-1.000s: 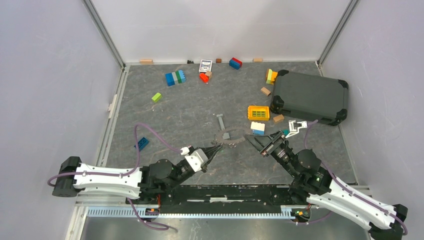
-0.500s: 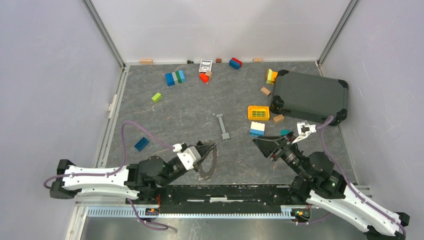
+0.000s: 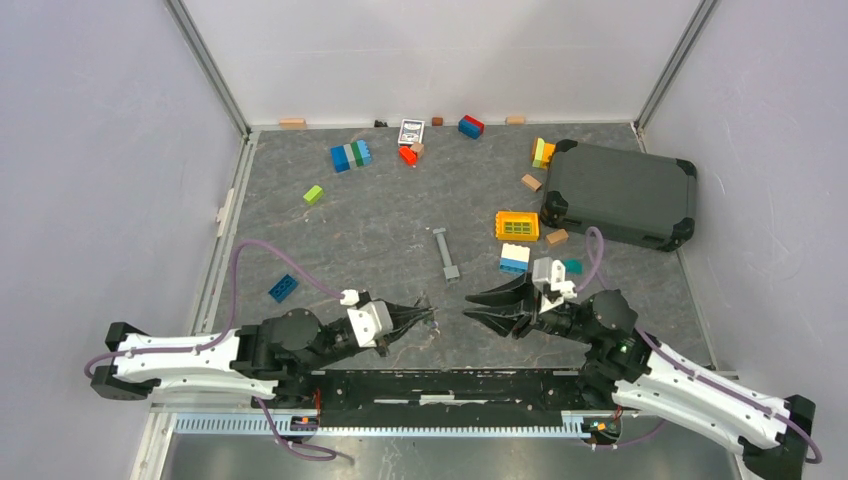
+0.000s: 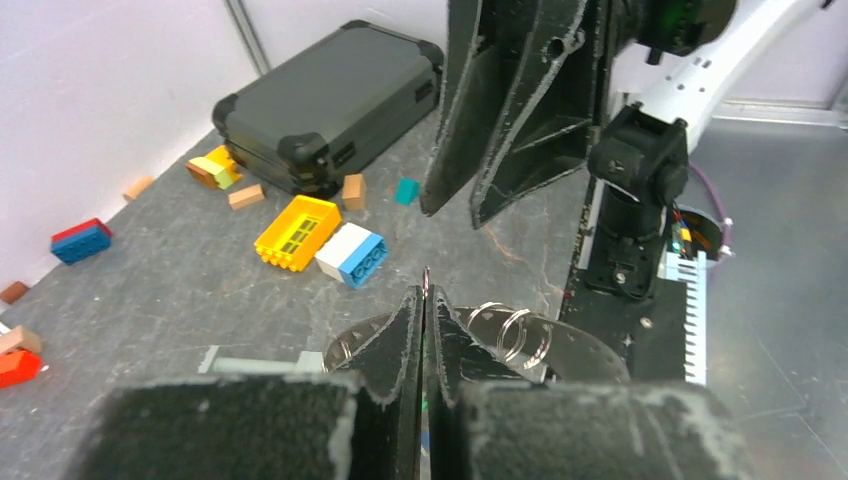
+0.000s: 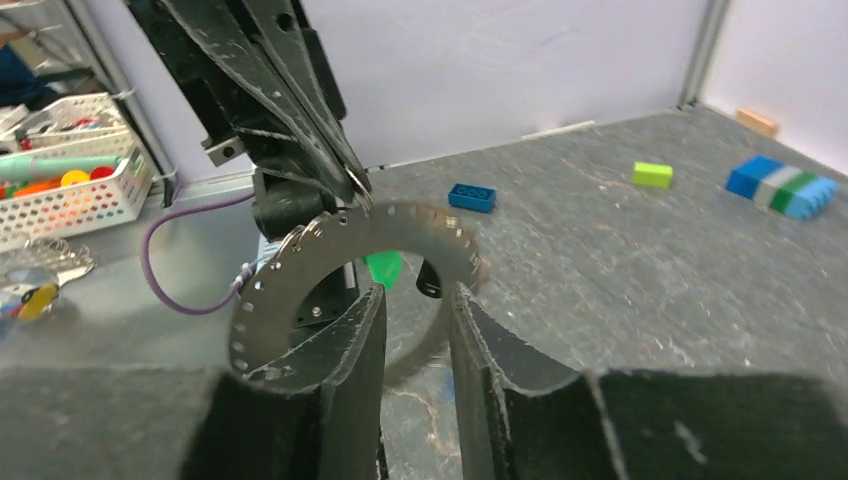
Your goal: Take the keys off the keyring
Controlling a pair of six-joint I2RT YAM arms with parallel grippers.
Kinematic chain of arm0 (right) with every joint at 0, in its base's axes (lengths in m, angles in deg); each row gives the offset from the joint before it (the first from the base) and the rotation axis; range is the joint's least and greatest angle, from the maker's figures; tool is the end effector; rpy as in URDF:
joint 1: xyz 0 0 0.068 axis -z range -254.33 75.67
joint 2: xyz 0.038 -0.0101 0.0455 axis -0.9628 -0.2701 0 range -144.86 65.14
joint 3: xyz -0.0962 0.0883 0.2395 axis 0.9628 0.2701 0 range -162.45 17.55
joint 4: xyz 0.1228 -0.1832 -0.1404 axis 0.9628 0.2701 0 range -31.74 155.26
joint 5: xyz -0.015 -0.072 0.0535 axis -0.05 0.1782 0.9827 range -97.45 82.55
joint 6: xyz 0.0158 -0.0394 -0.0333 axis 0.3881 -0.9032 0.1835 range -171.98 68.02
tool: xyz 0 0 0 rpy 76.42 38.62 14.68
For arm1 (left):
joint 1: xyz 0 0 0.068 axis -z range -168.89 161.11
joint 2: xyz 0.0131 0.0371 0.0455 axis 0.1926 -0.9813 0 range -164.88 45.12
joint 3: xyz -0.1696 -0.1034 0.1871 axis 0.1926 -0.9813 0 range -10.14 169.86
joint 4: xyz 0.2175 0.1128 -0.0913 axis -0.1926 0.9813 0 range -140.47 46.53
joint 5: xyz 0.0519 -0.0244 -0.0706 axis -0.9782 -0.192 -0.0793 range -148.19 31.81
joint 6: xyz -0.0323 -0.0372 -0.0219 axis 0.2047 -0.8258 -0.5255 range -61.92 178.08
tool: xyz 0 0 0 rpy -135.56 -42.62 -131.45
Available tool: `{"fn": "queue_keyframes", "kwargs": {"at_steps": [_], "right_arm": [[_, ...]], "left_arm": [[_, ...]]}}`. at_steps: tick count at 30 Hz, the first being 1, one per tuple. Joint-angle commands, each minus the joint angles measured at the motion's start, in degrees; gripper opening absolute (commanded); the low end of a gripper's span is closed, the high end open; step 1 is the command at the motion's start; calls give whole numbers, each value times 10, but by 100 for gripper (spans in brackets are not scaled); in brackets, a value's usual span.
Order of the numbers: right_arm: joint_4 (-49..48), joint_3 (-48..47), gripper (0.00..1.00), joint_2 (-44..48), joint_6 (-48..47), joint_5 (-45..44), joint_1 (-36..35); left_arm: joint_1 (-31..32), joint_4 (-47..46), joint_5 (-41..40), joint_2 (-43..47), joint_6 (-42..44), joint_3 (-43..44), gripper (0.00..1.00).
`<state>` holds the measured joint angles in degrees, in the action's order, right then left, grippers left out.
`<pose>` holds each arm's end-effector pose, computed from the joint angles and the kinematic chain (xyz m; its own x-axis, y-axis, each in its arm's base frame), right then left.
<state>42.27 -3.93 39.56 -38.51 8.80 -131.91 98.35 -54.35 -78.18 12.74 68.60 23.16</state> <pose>0.0648 0.1205 0.2921 -0.1157 0.2351 -0.9651 -0.9566 0.2352 0.1720 0.0192 -0.1474 0.3278 0.1723 -0.0117 -0.9850 0.9061 0.3942 0.1538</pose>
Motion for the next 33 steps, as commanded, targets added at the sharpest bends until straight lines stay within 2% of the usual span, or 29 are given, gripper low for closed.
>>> {"fn": "queue_keyframes", "kwargs": {"at_steps": [1, 6, 12, 24, 33], "right_arm": [[-133, 0, 31, -44, -58, 92, 0], [-190, -1, 25, -87, -55, 152, 0], [-211, -1, 21, -108, -57, 187, -10], [-185, -9, 21, -144, -91, 162, -30], [-217, 6, 25, -142, -85, 133, -37]], "left_arm": [[1, 0, 48, -5, -33, 32, 2], [1, 5, 68, -10, -36, 33, 2], [1, -1, 67, -12, -37, 31, 2], [1, -23, 81, -13, -38, 27, 2], [1, -81, 94, 17, -50, -13, 2]]}}
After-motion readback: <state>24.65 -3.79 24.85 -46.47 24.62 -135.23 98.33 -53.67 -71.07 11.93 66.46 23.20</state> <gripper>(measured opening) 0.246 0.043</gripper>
